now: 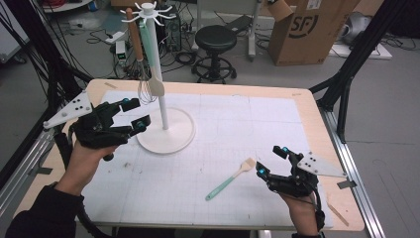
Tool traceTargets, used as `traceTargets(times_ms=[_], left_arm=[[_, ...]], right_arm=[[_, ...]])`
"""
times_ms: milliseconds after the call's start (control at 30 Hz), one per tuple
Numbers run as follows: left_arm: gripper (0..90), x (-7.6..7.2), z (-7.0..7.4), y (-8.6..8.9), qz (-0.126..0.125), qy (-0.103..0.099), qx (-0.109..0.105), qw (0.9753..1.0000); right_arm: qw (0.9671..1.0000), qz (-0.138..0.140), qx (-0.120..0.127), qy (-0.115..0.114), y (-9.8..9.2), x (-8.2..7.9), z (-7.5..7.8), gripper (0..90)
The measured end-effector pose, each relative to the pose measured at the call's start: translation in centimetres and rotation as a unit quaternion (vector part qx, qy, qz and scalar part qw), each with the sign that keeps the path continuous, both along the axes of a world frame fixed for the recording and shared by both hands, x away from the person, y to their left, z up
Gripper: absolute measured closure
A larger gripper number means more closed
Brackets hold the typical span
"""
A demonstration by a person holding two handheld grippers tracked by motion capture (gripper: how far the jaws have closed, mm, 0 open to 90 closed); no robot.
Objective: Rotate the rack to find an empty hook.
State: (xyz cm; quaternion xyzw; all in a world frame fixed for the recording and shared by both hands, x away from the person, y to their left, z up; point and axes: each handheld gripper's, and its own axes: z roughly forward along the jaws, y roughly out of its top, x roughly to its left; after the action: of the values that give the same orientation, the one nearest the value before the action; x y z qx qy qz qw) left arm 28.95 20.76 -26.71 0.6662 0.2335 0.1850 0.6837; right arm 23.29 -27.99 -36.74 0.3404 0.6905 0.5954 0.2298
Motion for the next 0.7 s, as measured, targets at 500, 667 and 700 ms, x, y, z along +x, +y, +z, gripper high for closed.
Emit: traceTargets(times_ms=[500, 667, 700], left_arm=[[89.6, 1.9, 3.9, -1.7, -0.038, -0.005, 0.015, 0.9992], [89.6, 2.8, 5.7, -2.5, -0.038, -0.012, 0.015, 0.9991], [89.6, 3.0, 6.2, -2.6, -0.036, -0.014, 0.014, 0.9991]], right_arm=[[0.9999, 0.004, 0.015, -0.004, -0.4, -0.3, 0.1, 18.5], [0.9999, 0.008, 0.014, -0.005, -0.3, -0.4, 0.3, 18.5], [0.9999, 0.009, 0.013, -0.006, -0.3, -0.4, 0.4, 18.5]])
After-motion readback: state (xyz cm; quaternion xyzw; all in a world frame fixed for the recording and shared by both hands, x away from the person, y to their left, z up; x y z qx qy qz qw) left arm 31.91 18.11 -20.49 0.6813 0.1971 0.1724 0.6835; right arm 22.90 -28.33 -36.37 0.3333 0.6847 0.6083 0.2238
